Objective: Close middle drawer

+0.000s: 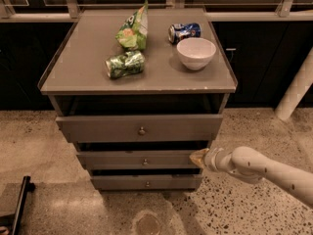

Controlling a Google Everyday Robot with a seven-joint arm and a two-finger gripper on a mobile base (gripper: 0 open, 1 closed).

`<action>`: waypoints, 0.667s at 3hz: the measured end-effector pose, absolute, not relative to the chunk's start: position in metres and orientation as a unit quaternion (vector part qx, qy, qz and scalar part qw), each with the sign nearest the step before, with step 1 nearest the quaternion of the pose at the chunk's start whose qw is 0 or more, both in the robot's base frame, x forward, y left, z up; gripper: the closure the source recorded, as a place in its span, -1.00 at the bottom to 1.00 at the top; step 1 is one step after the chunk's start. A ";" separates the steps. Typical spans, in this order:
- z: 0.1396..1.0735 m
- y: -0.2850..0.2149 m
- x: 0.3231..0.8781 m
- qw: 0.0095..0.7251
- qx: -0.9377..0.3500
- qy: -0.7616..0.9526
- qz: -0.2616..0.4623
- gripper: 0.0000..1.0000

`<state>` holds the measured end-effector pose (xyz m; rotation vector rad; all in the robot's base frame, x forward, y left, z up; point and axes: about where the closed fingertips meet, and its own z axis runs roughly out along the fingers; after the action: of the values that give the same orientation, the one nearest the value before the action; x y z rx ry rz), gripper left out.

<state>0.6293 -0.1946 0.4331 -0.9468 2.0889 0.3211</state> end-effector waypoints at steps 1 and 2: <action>0.435 -0.199 0.611 0.401 -0.359 0.831 0.142 1.00; 0.454 -0.212 0.552 0.399 -0.309 0.845 0.177 1.00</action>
Offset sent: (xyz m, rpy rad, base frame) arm -0.1747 -0.0398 0.0419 0.2437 0.1664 -0.1692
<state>0.5520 -0.2123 0.4539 -0.7809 2.1388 0.4473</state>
